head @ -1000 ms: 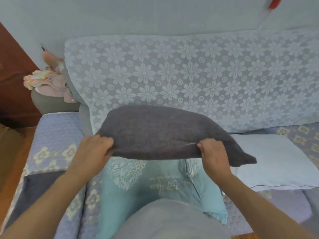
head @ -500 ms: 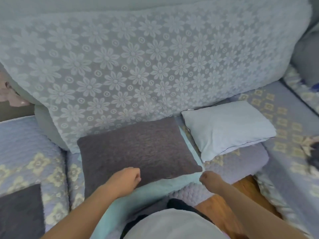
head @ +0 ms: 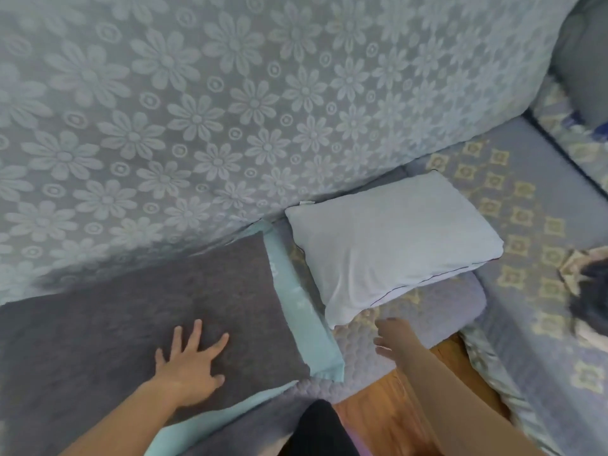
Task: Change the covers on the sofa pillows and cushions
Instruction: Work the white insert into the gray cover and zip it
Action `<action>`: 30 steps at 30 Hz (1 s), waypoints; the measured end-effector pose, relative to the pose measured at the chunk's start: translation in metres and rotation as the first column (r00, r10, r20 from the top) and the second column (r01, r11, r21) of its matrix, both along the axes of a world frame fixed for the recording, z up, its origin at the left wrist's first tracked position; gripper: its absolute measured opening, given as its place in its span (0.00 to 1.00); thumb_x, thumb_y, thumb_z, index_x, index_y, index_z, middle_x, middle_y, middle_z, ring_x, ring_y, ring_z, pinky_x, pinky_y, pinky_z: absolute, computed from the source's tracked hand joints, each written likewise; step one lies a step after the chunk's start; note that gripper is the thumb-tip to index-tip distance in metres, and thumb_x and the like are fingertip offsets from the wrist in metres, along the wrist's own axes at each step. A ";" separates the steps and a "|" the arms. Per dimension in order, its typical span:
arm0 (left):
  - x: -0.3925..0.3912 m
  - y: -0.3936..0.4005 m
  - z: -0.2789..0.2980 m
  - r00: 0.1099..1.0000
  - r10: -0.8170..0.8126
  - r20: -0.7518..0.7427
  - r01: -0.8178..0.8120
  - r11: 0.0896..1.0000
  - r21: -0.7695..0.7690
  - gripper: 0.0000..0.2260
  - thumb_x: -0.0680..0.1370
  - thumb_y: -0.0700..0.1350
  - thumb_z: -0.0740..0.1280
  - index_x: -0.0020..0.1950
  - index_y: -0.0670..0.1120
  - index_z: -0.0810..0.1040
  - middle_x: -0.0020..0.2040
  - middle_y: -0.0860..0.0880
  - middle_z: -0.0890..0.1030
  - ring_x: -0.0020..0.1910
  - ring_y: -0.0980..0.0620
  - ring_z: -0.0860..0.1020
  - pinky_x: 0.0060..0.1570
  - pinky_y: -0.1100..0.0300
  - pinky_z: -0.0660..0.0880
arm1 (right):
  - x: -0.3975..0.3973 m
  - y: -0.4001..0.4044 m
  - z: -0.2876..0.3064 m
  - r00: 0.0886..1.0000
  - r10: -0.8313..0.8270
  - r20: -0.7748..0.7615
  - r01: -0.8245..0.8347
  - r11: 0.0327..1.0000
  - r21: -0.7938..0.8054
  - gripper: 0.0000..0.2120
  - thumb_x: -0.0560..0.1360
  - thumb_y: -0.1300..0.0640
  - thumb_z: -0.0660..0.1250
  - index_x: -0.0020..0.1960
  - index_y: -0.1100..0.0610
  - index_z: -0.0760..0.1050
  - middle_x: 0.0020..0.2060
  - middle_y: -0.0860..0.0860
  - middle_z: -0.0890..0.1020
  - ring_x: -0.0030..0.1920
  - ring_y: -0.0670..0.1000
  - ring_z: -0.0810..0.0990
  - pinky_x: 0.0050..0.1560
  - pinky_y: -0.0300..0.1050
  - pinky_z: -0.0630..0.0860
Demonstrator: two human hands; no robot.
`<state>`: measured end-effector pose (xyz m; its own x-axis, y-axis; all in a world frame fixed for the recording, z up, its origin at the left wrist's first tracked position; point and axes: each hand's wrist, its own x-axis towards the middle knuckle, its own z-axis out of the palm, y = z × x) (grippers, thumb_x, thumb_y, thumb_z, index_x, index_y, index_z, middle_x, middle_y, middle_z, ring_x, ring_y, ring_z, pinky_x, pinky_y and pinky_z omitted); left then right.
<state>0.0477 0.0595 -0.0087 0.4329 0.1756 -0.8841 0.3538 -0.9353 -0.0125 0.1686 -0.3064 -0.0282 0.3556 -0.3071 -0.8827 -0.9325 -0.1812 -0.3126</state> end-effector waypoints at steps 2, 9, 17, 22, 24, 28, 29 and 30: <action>0.011 -0.020 -0.002 0.997 0.030 -0.076 -0.029 0.999 0.013 0.32 0.82 0.62 0.57 0.80 0.66 0.42 0.80 0.47 0.30 0.79 0.34 0.34 0.77 0.34 0.47 | 0.038 -0.002 -0.022 0.993 -0.113 -0.023 0.115 0.987 0.111 0.15 0.79 0.55 0.68 0.63 0.58 0.71 0.53 0.57 0.76 0.51 0.58 0.79 0.51 0.53 0.79; 0.048 -0.048 -0.014 0.979 0.167 0.115 -0.183 0.972 0.148 0.24 0.84 0.57 0.52 0.79 0.51 0.63 0.82 0.42 0.48 0.81 0.39 0.44 0.77 0.43 0.60 | 0.118 0.007 -0.079 0.864 -0.413 -0.290 0.483 0.842 0.241 0.32 0.72 0.37 0.73 0.66 0.55 0.68 0.61 0.53 0.69 0.63 0.61 0.74 0.58 0.60 0.79; 0.037 -0.031 -0.019 0.972 0.162 0.170 -0.186 0.973 0.138 0.23 0.84 0.54 0.53 0.79 0.52 0.63 0.82 0.42 0.52 0.82 0.42 0.48 0.79 0.45 0.55 | 0.136 0.005 -0.088 0.937 -0.345 -0.046 0.348 0.934 0.079 0.12 0.73 0.64 0.62 0.54 0.61 0.78 0.36 0.55 0.76 0.36 0.54 0.73 0.41 0.50 0.75; 0.046 -0.040 0.014 0.984 0.083 0.161 -0.097 0.992 0.079 0.22 0.86 0.51 0.51 0.80 0.49 0.61 0.82 0.39 0.51 0.82 0.44 0.46 0.80 0.51 0.44 | 0.129 0.012 -0.032 0.950 -0.175 0.261 0.193 0.980 -0.047 0.09 0.78 0.63 0.57 0.54 0.64 0.73 0.39 0.54 0.72 0.43 0.57 0.72 0.46 0.48 0.70; 0.038 -0.036 0.022 0.981 0.098 0.170 -0.104 0.994 0.024 0.22 0.85 0.51 0.53 0.80 0.51 0.62 0.82 0.41 0.50 0.82 0.43 0.48 0.80 0.51 0.46 | 0.131 0.023 0.012 0.886 0.092 0.455 0.011 0.976 -0.217 0.08 0.81 0.59 0.55 0.54 0.63 0.70 0.44 0.56 0.72 0.48 0.57 0.70 0.51 0.49 0.68; 0.014 -0.023 0.059 0.934 0.298 0.195 -0.253 0.940 -0.228 0.22 0.84 0.53 0.59 0.79 0.53 0.65 0.82 0.45 0.53 0.80 0.44 0.57 0.78 0.53 0.57 | 0.136 0.044 0.120 0.659 0.380 0.649 -0.141 0.910 -0.390 0.13 0.82 0.60 0.55 0.39 0.59 0.61 0.37 0.54 0.68 0.43 0.55 0.68 0.42 0.49 0.61; 0.010 -0.020 0.076 0.884 0.415 0.217 -0.330 0.881 -0.340 0.22 0.84 0.53 0.61 0.78 0.53 0.66 0.81 0.47 0.57 0.78 0.47 0.61 0.76 0.53 0.60 | 0.129 0.051 0.153 0.592 0.402 0.698 -0.156 0.907 -0.391 0.14 0.81 0.61 0.55 0.37 0.58 0.59 0.34 0.53 0.66 0.40 0.54 0.67 0.39 0.50 0.59; 0.008 -0.016 0.096 0.797 0.566 0.210 -0.425 0.773 -0.472 0.21 0.83 0.53 0.63 0.76 0.54 0.68 0.79 0.48 0.63 0.75 0.50 0.66 0.74 0.53 0.64 | 0.116 0.060 0.187 0.524 0.416 0.743 -0.166 0.906 -0.390 0.15 0.81 0.61 0.56 0.37 0.56 0.58 0.33 0.52 0.64 0.37 0.53 0.65 0.36 0.51 0.58</action>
